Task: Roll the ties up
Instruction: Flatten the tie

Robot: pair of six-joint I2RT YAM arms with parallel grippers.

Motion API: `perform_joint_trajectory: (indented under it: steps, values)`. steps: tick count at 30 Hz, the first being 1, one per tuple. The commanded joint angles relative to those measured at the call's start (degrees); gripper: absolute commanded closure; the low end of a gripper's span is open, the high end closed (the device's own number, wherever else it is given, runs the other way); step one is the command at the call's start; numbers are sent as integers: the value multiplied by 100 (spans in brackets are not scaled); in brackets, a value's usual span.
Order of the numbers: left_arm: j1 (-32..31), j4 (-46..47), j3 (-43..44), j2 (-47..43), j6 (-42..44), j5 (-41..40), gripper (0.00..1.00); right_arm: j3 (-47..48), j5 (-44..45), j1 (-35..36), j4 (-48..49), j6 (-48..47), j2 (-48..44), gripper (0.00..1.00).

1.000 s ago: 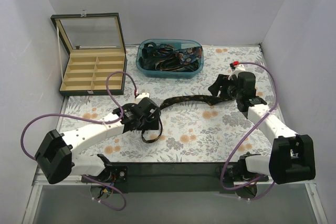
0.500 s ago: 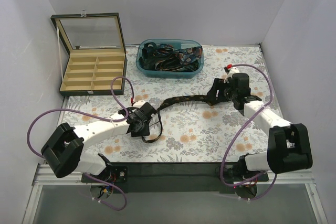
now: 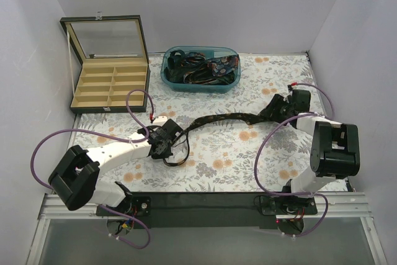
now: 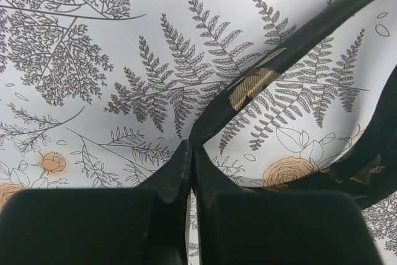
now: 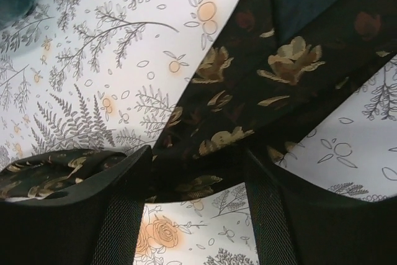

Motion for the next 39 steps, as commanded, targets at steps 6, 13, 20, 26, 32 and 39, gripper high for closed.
perform_joint_trajectory:
  steps: [6, 13, 20, 26, 32, 39]
  values:
    - [753, 607, 651, 79, 1018, -606, 100, 77, -590, -832, 674, 629, 710, 44]
    - [1256, 2187, 1389, 500, 2855, -747, 100, 384, -679, -1316, 841, 885, 1184, 44]
    - [1283, 2779, 1083, 20, 3420, -483, 100, 639, -705, -1510, 841, 789, 1422, 44]
    - [1274, 2296, -24, -1000, 2173, 278, 100, 473, -627, -1545, 894, 727, 1308, 44]
    - [1230, 1874, -859, -1932, 696, 931, 94, 253, -451, -1554, 938, 648, 895, 43]
    - [1212, 1628, -1238, -2618, -43, 1527, 74, -291, -248, -1537, 938, 525, -52, 34]
